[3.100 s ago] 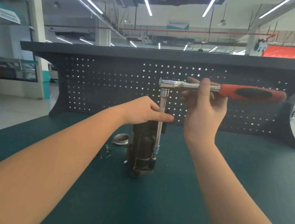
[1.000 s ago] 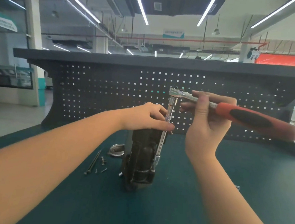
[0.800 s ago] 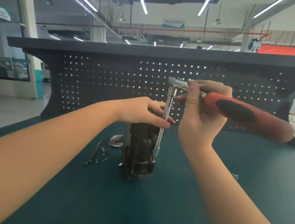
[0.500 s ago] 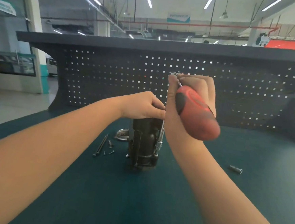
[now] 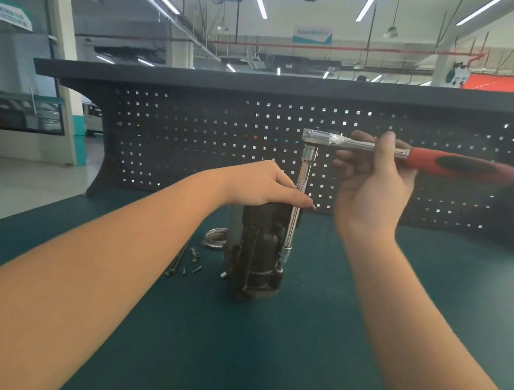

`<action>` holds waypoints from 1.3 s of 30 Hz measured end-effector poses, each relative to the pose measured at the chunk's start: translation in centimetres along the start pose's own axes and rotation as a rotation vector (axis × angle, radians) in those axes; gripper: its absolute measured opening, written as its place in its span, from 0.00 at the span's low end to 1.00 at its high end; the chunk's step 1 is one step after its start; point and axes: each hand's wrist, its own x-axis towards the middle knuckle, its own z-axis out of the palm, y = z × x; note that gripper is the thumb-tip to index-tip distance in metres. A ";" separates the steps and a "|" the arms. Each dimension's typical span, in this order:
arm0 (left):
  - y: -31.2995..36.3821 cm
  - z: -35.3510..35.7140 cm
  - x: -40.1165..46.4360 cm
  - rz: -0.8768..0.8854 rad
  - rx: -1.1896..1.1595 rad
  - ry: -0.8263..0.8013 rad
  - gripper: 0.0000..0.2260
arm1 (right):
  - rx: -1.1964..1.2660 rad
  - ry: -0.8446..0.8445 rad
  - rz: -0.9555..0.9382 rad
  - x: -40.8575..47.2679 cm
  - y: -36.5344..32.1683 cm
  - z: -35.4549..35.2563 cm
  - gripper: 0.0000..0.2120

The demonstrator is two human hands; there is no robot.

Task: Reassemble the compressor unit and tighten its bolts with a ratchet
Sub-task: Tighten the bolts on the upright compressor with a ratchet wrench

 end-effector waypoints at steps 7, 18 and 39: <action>0.0 -0.2 1.3 -0.028 0.035 0.021 0.21 | -0.394 -0.157 -0.387 -0.5 -0.5 0.1 0.11; 0.5 0.4 1.4 0.004 -0.001 0.078 0.13 | -0.773 -0.135 -0.527 -3.3 0.1 2.6 0.07; -0.5 0.4 3.4 -0.084 0.066 0.071 0.17 | -0.447 -0.164 -0.521 -3.9 0.1 2.8 0.15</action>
